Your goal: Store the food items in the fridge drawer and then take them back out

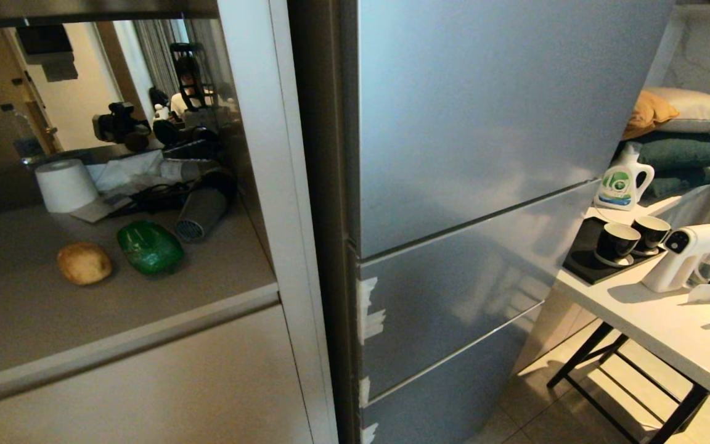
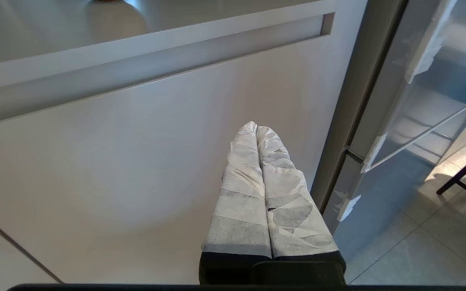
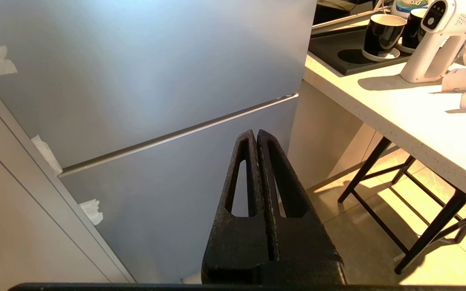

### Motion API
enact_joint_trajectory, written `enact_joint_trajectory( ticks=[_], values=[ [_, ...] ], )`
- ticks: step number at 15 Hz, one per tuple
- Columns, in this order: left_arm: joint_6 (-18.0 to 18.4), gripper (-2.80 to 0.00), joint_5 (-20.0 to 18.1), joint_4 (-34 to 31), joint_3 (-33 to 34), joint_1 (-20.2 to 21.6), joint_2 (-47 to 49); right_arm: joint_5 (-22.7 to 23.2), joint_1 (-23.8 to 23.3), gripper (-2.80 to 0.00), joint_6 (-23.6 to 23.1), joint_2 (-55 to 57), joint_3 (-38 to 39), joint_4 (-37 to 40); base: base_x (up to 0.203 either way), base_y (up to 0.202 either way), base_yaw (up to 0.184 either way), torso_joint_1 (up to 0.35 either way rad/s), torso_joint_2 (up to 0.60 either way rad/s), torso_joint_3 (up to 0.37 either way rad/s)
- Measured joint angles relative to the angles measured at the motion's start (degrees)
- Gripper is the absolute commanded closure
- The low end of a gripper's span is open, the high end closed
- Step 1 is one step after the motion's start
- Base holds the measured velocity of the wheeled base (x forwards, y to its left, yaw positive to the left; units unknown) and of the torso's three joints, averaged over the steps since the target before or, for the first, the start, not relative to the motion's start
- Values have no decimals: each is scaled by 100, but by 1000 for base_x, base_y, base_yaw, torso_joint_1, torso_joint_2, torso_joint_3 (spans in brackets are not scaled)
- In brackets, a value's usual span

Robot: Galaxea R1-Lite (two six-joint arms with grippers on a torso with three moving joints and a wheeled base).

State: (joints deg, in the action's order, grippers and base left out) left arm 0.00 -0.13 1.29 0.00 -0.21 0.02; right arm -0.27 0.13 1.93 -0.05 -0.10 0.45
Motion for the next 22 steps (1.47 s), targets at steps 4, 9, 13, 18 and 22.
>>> enact_joint_trajectory(
  ticks=[4, 9, 13, 18, 22],
  values=[
    [0, 0, 4, 0, 0, 5, 0, 0, 5, 0, 2, 0, 0, -3, 0, 0, 0, -70, 166, 93],
    [0, 0, 2, 0, 0, 2, 0, 2, -2, 0, 2, 0, 0, -3, 0, 0, 0, -78, 183, 94],
    [0, 0, 2, 2, 0, 5, 0, 0, -2, 0, 0, 0, 0, -1, 0, 0, 0, -102, 222, 126],
    [0, 0, 4, 0, 0, 3, 0, 1, 0, 0, -2, 0, 0, 0, 0, 0, 0, -125, 295, 166],
    [-2, 0, 4, 0, 0, 0, 0, 2, -2, 0, -2, 0, 0, -1, 0, 0, 0, -132, 316, 175]
  ],
)
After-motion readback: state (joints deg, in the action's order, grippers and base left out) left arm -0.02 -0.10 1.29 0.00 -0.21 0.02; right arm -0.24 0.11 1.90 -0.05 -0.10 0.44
